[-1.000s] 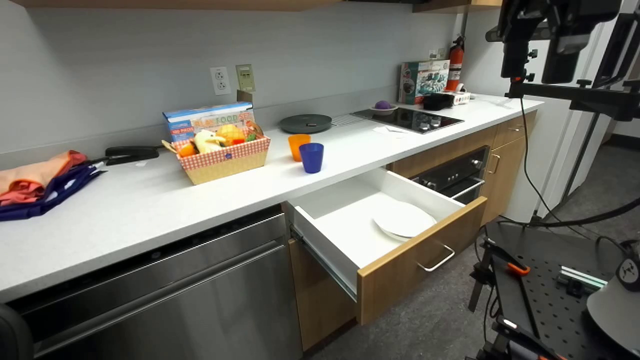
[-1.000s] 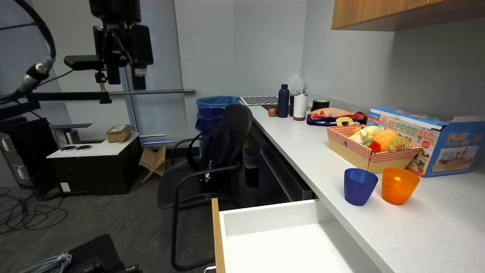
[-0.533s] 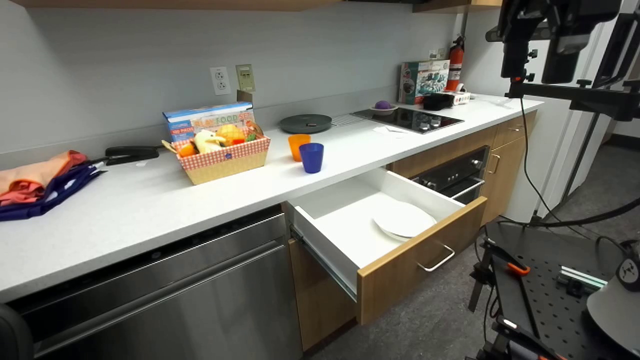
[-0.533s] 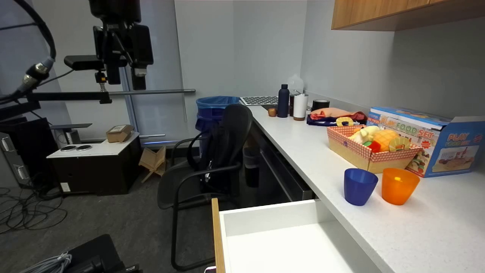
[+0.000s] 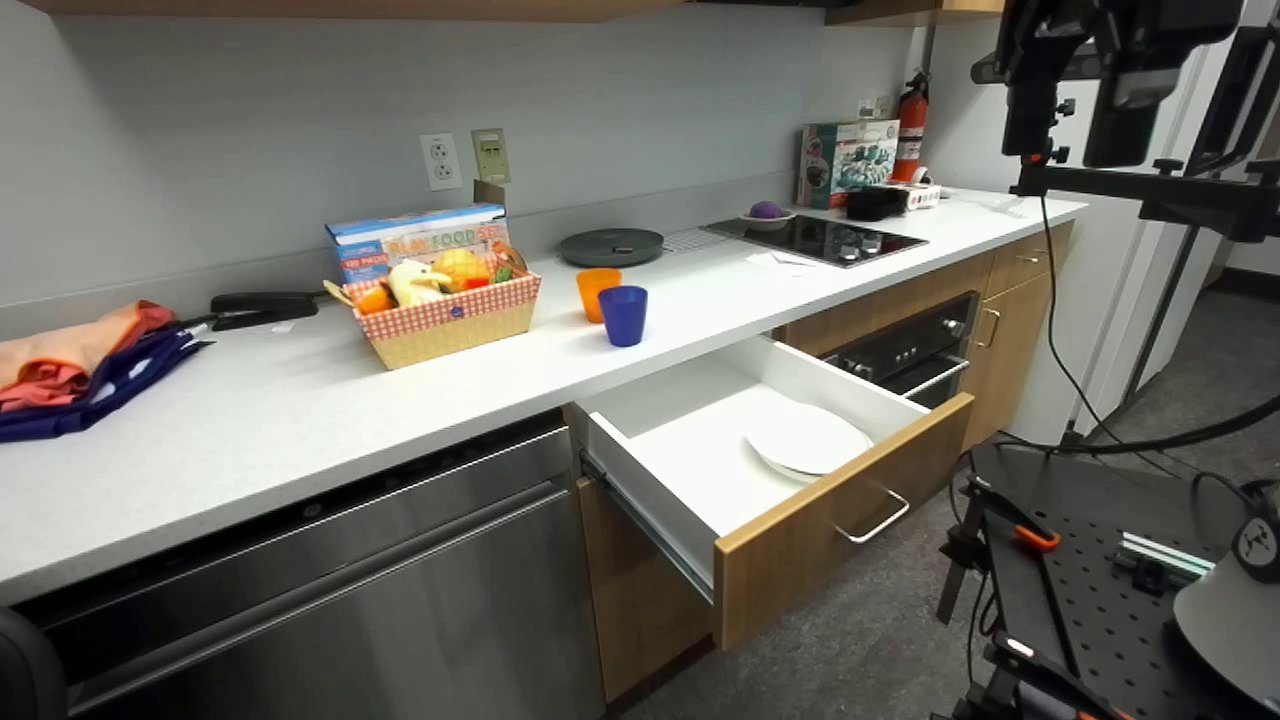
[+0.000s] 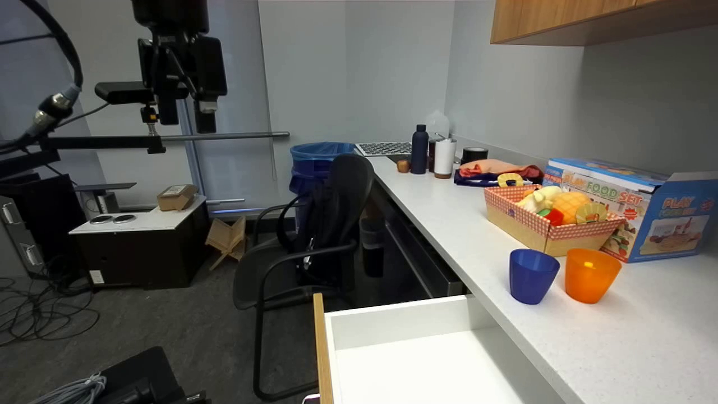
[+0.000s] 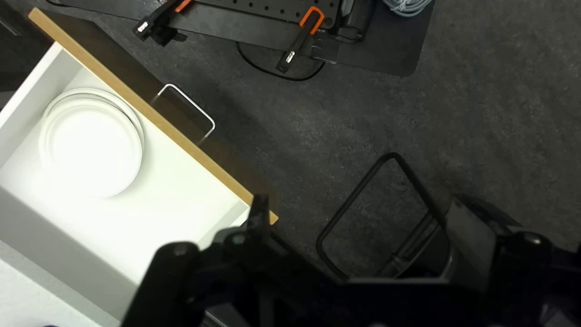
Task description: Close the open drawer
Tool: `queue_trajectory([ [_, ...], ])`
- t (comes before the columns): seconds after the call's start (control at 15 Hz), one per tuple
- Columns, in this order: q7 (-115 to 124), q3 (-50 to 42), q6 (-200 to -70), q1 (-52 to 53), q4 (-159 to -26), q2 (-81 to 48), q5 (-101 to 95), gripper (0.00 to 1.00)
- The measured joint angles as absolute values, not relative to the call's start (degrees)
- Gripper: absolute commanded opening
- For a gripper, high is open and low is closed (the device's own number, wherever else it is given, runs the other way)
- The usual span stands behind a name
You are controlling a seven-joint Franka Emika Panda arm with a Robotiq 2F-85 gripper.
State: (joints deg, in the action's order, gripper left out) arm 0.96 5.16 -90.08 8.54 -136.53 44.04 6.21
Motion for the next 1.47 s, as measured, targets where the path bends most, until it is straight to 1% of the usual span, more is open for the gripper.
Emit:
queue_trajectory([
  [1.13, 0.87, 5.11, -90.08, 8.23, -136.92, 43.82, 5.85, 1.00],
  [1.47, -0.46, 3.25, -91.81, 6.94, -139.20, 42.02, 4.92, 1.00],
])
